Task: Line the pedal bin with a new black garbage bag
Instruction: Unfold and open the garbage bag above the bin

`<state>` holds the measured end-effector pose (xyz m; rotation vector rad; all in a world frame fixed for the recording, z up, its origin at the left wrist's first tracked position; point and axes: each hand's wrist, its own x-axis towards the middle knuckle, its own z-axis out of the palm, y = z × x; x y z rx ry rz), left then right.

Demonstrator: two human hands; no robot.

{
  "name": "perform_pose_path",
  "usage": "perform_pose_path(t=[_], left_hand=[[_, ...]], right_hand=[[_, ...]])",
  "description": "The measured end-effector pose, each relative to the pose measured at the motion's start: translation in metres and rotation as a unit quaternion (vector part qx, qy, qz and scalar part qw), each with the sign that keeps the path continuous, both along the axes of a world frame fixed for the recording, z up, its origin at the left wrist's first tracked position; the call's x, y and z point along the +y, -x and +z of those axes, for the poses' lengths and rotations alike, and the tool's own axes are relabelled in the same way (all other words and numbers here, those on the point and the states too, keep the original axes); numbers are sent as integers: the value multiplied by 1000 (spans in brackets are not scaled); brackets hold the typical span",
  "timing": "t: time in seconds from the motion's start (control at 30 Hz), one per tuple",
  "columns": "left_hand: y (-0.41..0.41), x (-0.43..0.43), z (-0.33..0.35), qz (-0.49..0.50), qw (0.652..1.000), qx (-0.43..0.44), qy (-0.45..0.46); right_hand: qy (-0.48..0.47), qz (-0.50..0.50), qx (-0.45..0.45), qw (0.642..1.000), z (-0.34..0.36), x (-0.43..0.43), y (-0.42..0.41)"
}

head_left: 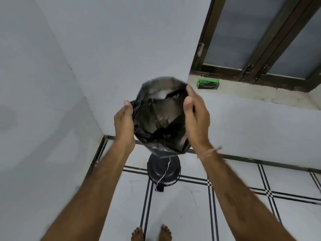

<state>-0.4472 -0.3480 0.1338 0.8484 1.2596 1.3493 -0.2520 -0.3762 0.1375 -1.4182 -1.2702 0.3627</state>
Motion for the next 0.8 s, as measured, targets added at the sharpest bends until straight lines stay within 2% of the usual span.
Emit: perform_pose_path(t=[0.03,0.07,0.1,0.13,0.17,0.23,0.3,0.37,0.43,0.5,0.53,0.57,0.6,0.67,0.7,0.8], left_hand=[[-3,-8,-4,10,990,121,-66],[-4,-16,-27,6,972,222,-78],[-2,-28,-53,-25,962,271,-15],[-1,-45,-83,-58,962,249,95],[4,-65,-111,-77,956,191,207],[19,-91,-142,-66,932,68,349],[32,-95,-151,-35,922,3,386],[35,-80,-141,-19,940,-23,341],[32,-61,-111,-11,970,-3,244],[30,-50,-79,10,992,69,105],[30,-52,-71,21,992,111,56],[35,-56,-72,24,988,153,30],[39,-59,-81,21,986,160,51],[51,-70,-109,13,981,83,176],[56,-73,-117,8,974,39,222],[71,-67,-127,6,968,-32,248]], right_hand=[[-50,-5,-107,993,0,-7,4],[-13,8,-196,980,-18,-17,6],[112,40,-246,962,-46,-28,6],[264,76,-256,927,-79,-46,5],[386,105,-216,891,-112,-68,1],[462,122,-68,876,-147,-91,-11],[464,111,73,876,-143,-91,-18],[414,114,109,897,-124,-72,-17],[317,112,100,937,-88,-52,-8],[149,94,32,984,-55,-46,-2],[103,79,-23,991,-52,-50,-1],[101,70,-72,990,-59,-55,0],[184,80,-86,976,-75,-64,2],[395,102,-14,913,-118,-87,9],[428,100,21,898,-133,-94,9],[410,81,105,903,-141,-85,8]])
